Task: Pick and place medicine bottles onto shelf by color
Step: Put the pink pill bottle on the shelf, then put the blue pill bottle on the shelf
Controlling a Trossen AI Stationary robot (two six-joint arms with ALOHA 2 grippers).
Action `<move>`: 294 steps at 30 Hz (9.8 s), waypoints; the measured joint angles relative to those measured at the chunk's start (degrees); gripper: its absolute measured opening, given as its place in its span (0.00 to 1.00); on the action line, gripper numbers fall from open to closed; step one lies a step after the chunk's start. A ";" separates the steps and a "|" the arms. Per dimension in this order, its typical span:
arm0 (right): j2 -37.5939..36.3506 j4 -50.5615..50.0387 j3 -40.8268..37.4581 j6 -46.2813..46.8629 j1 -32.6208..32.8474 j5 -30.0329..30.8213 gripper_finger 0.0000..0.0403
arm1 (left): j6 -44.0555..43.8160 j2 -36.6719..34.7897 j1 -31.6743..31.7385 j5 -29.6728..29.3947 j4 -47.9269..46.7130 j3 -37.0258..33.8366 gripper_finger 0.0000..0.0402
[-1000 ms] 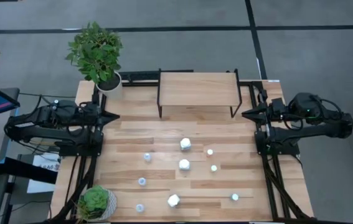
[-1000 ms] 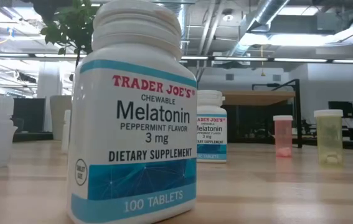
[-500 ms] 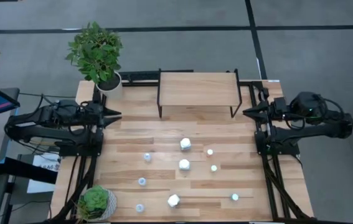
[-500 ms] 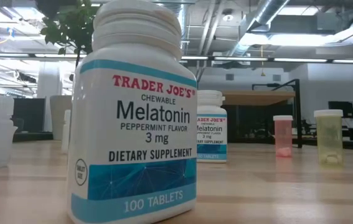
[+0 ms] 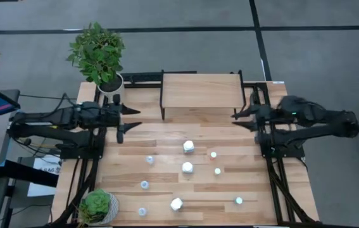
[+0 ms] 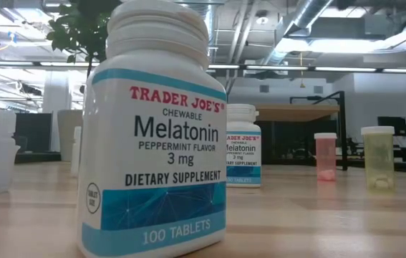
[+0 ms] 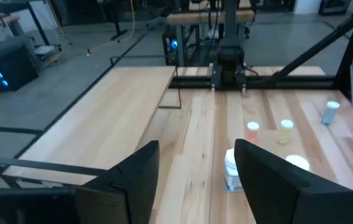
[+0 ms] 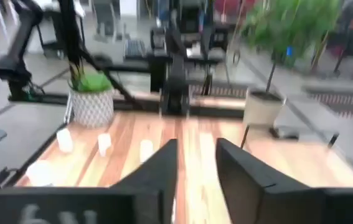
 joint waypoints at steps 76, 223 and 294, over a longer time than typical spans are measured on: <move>50.85 -5.15 0.07 17.89 10.72 0.02 0.47 | 1.79 23.81 -0.02 -1.51 3.77 0.02 0.50; 27.45 -63.26 36.25 37.01 3.96 -0.16 0.46 | 0.66 23.83 -0.01 -1.49 3.77 0.00 0.50; 62.12 -29.08 19.50 79.33 56.03 4.58 0.63 | 0.46 23.83 -0.02 -0.87 3.77 0.00 0.50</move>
